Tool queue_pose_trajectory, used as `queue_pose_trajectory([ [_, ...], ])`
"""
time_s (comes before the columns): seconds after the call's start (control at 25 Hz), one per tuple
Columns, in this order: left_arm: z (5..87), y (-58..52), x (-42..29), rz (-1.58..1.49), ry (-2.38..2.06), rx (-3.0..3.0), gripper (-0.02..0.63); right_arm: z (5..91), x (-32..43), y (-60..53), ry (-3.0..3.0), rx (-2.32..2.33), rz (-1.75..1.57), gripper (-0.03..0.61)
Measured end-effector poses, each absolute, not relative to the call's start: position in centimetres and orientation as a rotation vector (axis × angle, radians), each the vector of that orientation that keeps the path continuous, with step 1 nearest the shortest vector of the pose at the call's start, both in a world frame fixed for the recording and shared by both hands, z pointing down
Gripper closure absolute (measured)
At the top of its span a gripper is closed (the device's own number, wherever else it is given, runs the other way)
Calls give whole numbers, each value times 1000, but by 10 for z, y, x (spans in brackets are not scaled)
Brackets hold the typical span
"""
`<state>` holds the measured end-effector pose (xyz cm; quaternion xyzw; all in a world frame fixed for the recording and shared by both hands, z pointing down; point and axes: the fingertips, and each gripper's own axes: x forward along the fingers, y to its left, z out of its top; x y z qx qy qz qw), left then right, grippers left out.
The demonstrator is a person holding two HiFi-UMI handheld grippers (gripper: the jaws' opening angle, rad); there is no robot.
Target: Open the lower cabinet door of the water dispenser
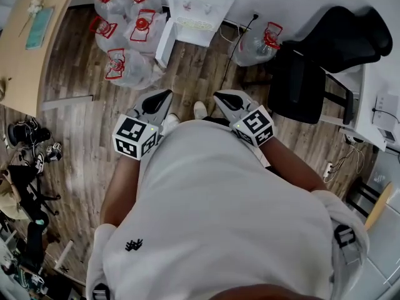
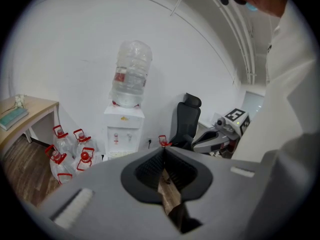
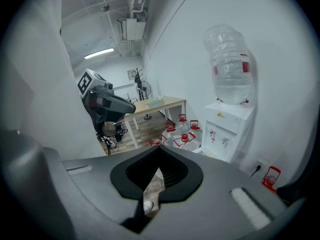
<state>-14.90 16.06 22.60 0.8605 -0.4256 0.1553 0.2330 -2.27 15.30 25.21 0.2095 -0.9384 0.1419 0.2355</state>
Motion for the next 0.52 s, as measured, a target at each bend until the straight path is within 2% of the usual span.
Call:
queue_pose_trajectory([
  [0.52,232,137,-111,464,-1227,2332,557,272,13,129,-2601,512,443,577],
])
